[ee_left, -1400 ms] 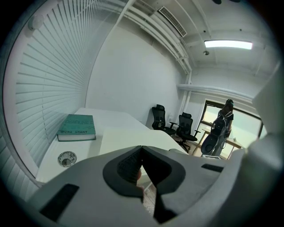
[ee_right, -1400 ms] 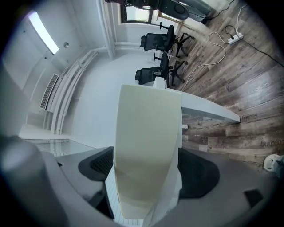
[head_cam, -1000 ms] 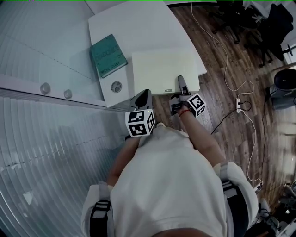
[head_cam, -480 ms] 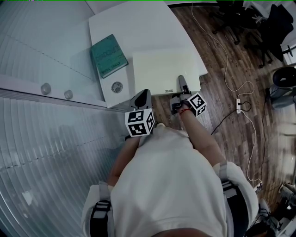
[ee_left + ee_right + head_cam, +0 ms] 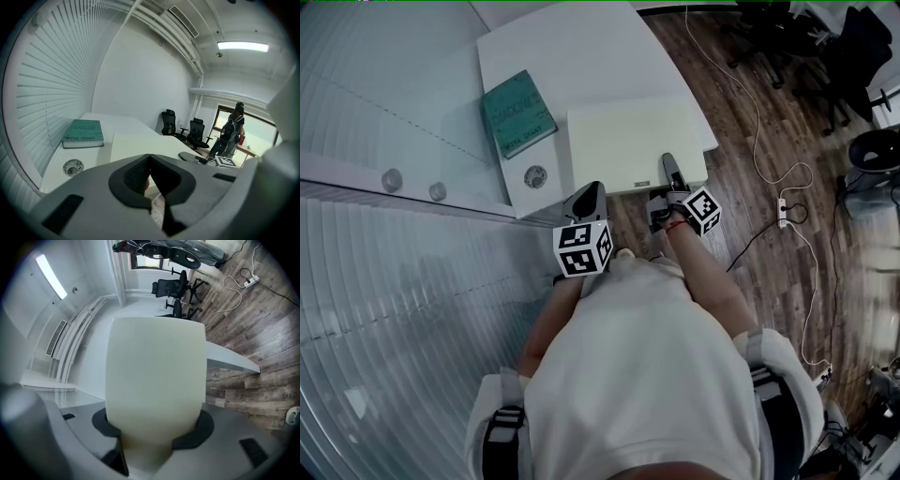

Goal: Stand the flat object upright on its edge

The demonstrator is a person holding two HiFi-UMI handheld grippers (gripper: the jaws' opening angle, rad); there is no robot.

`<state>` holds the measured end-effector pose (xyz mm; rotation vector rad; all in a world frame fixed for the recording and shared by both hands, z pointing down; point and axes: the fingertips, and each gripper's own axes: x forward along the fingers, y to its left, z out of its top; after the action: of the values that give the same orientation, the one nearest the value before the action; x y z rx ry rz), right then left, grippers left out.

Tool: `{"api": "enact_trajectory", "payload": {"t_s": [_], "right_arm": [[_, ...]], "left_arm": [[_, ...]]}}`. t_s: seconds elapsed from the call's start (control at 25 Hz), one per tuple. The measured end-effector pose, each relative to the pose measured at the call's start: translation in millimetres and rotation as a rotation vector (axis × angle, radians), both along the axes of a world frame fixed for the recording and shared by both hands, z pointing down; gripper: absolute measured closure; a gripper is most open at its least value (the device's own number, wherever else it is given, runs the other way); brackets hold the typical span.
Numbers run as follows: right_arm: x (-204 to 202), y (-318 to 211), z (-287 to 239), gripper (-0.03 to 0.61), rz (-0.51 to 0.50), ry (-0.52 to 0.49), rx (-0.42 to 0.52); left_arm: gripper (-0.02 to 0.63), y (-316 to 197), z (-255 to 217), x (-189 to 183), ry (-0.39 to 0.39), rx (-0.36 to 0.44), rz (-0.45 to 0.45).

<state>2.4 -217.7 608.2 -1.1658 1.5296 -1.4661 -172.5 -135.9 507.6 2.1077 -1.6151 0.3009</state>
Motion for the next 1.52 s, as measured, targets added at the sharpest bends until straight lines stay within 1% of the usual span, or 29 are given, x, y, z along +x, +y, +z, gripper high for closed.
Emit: {"api": "enact_trajectory", "payload": {"t_s": [0.24, 0.64, 0.92, 1.2, 1.36, 1.52], "right_arm": [[7.3, 4.1, -6.6, 0.311, -0.010, 0.021, -0.004], [16.7, -2.9, -36.1, 0.314, -0.059, 0.123, 0.025], [19.1, -25.2, -63.4, 0.317, -0.107, 0.221, 0.084], [24.8, -54.1, -87.4, 0.318, -0.132, 0.247, 0.128], [29.5, -72.5, -102.4, 0.318, -0.154, 0.327, 0.155], [33.9, -88.7, -127.1, 0.318, -0.169, 0.420, 0.222]], "left_arm": [[0.594, 2.8, 1.0, 2.8, 0.001, -0.004, 0.006], [0.594, -1.5, 0.5, 9.6, 0.016, -0.011, -0.001], [0.594, -11.8, -0.9, 10.8, 0.021, -0.008, -0.037], [0.594, -28.5, -5.3, 13.3, 0.018, -0.003, -0.087], [0.594, -37.2, -10.1, 17.2, 0.006, 0.002, -0.099], [0.594, -44.4, -10.1, 22.2, 0.000, -0.004, -0.115]]}}
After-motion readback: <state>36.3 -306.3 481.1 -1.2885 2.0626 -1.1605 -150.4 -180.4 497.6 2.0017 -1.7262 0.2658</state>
